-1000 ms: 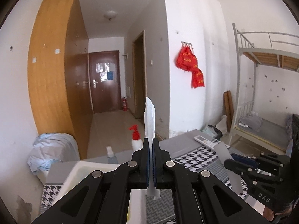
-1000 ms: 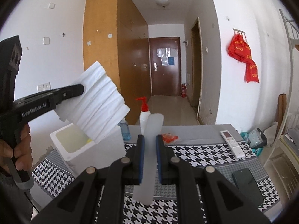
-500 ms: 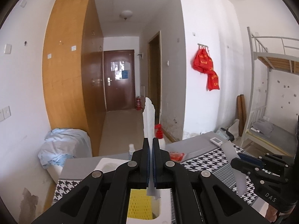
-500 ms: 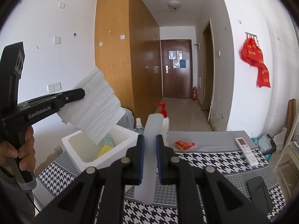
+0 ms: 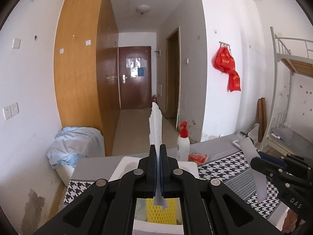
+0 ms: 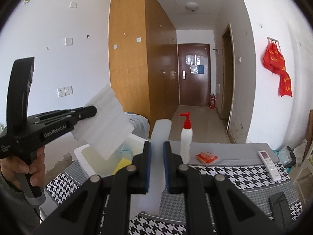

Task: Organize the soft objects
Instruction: 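Lower the tissues into the foam box and open the left gripper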

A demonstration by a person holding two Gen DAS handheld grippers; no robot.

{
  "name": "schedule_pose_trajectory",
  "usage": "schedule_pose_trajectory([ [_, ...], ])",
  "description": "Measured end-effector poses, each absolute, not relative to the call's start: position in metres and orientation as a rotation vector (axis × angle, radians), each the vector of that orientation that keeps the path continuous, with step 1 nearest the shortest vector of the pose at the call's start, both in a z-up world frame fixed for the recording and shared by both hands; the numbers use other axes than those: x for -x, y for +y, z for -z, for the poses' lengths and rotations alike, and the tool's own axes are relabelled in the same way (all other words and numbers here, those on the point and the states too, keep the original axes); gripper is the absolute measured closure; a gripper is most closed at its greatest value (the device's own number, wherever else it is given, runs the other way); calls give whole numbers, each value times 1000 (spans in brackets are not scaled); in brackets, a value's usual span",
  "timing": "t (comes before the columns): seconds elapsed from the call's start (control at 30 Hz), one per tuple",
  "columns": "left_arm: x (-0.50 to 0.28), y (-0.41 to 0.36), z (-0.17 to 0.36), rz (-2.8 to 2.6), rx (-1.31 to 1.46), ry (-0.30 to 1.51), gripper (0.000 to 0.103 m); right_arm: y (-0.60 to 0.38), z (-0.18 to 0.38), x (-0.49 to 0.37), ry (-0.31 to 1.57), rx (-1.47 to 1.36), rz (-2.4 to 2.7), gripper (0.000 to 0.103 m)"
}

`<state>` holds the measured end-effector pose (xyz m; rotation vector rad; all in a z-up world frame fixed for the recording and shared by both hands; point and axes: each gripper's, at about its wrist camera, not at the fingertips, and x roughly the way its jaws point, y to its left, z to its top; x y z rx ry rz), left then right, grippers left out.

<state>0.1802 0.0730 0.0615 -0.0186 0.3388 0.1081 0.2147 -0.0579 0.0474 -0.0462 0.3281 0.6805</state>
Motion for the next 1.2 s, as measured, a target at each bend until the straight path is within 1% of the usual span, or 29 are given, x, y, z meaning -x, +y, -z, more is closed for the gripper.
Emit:
schedule_pose_trajectory([
  [0.63,-193,90,-39,-159,33,421,101,-29,-43,-223,351,71,-749,88],
  [0.73,-200,93,-32,-177,36,448,98,-26,-43,-226,356,79,-748,88],
  [0.77,-203,95,-29,-183,35,465,93,-24,-42,-226,358,81,-749,88],
  [0.8,-206,96,-26,-183,32,477,78,-23,-43,-227,359,83,-748,88],
  [0.83,-206,97,-24,-183,33,482,69,-22,-43,-227,360,84,-747,88],
  [0.87,-206,98,-22,-186,36,482,52,-21,-42,-227,361,85,-746,88],
  [0.9,-205,100,-21,-187,39,480,45,-21,-43,-228,362,85,-745,88],
  [0.97,-203,102,-19,-194,45,481,43,-20,-43,-228,361,89,-745,88],
  [1.07,-200,105,-17,-193,44,479,29,-19,-44,-227,357,90,-746,88],
  [1.1,-198,106,-16,-194,47,473,27,-18,-44,-227,355,93,-744,88],
  [1.2,-194,110,-15,-198,53,460,25,-15,-45,-227,354,92,-751,88],
])
